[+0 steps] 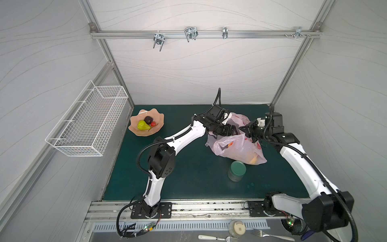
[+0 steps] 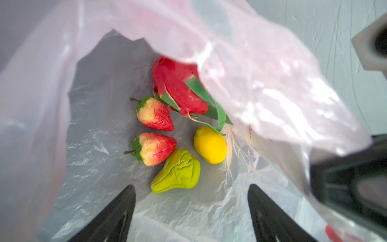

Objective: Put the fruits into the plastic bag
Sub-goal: 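Open the left gripper to release the red apple in the bag, then withdraw the left gripper from the bag toward the fruit bowl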

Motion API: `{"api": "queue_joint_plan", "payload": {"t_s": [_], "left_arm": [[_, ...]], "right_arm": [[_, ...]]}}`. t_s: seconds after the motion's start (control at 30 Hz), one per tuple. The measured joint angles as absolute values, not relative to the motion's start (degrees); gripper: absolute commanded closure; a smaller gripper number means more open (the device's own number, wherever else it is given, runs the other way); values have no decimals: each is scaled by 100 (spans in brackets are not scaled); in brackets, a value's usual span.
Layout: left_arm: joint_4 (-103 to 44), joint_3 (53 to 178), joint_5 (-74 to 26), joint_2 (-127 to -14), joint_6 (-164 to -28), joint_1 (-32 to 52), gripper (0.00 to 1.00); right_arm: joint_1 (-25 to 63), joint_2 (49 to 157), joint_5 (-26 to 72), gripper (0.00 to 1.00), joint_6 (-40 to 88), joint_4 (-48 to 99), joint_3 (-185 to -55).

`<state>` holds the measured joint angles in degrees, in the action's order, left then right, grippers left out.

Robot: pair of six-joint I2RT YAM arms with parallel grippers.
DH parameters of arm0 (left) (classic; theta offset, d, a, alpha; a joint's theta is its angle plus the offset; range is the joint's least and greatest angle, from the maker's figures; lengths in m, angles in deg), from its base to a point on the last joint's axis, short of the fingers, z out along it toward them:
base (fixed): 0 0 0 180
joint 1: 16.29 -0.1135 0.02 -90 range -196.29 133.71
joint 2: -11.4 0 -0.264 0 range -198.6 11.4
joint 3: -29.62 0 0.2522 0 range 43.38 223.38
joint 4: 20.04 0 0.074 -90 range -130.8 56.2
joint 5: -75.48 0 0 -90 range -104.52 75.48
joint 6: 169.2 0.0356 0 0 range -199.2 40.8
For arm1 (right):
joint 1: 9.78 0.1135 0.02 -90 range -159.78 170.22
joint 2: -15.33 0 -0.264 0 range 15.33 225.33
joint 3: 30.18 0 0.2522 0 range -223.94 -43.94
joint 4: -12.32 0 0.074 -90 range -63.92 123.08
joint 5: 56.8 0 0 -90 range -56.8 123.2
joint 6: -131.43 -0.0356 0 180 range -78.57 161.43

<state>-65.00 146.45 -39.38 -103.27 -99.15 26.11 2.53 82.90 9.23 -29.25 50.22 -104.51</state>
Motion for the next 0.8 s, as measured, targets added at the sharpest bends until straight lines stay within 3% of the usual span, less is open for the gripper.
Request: {"api": "queue_joint_plan", "payload": {"t_s": [0.37, 0.8], "left_arm": [[-6690, 13370, -3855, -9341, -9537, 2497, 14], [-6870, 12901, -3748, -8655, -9261, 2114, 14]], "right_arm": [[253, 8290, 923, 100, -2927, 5022, -10451], [251, 8290, 921, 100, -2927, 5020, -10451]]}}
